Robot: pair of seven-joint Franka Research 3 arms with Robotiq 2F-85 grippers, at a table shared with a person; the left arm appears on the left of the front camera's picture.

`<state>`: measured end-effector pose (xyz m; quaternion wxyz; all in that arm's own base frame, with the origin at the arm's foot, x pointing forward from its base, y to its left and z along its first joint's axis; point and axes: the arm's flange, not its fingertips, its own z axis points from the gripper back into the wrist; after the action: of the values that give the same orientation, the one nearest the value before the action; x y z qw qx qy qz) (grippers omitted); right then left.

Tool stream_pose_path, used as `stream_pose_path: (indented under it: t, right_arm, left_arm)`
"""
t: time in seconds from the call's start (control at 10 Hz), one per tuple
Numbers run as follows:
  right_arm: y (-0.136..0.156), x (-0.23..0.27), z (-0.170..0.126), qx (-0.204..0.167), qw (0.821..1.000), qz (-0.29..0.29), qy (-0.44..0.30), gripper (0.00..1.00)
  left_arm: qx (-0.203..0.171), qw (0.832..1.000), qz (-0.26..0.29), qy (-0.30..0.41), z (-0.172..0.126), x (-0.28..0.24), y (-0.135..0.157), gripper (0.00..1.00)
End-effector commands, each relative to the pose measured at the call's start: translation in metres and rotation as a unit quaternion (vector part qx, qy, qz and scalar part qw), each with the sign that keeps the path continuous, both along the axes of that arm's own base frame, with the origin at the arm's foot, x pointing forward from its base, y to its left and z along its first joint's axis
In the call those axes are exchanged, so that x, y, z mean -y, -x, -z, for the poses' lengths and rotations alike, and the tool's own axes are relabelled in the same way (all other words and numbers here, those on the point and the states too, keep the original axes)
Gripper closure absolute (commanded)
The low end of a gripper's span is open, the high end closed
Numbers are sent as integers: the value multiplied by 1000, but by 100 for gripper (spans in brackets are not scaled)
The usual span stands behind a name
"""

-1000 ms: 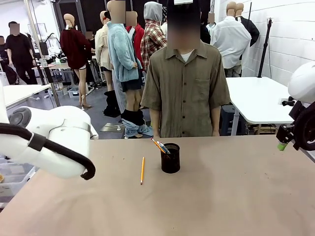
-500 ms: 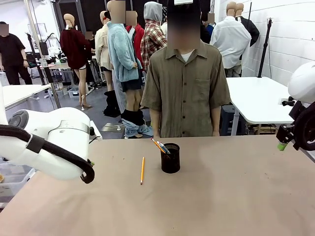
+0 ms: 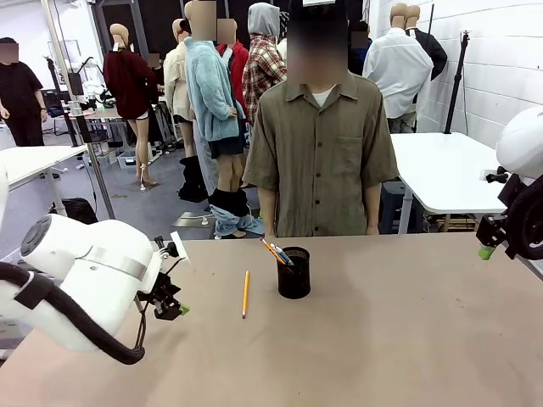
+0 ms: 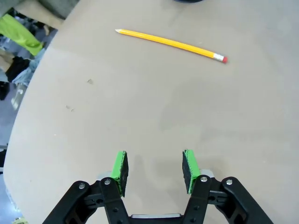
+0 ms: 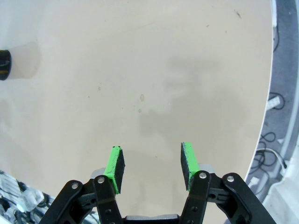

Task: Place the pens into the pen holder.
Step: Pick up a writing instrument from the table and place it into the Pen holder.

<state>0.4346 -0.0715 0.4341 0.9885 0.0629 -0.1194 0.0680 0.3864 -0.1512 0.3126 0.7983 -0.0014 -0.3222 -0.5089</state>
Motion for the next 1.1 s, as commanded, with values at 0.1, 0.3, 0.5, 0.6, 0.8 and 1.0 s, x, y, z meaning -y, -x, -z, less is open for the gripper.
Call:
stream_pose_path:
  t: [0.1, 0.3, 0.5, 0.6, 0.8, 1.0]
  right_arm:
    - [0, -2, 2, -1, 1000, 10, 18, 38]
    - [0, -2, 2, -1, 1000, 10, 18, 38]
    - [0, -2, 2, -1, 1000, 10, 18, 38]
    - [0, -2, 2, -1, 1000, 10, 18, 38]
    - [0, -2, 2, -1, 1000, 10, 18, 38]
    - [0, -2, 2, -1, 1000, 10, 18, 38]
  left_arm:
    - [16, 999, -26, -16, -117, 3, -30, 38]
    - [21, 998, -39, -44, -125, 7, -32, 38]
    - [16, 996, -9, -84, -130, 7, -26, 38]
    - [11, 996, 5, -84, -134, 4, -23, 38]
    - [17, 994, 38, -103, -146, -3, -11, 38]
    - [4, 992, 58, -114, -152, -4, -2, 38]
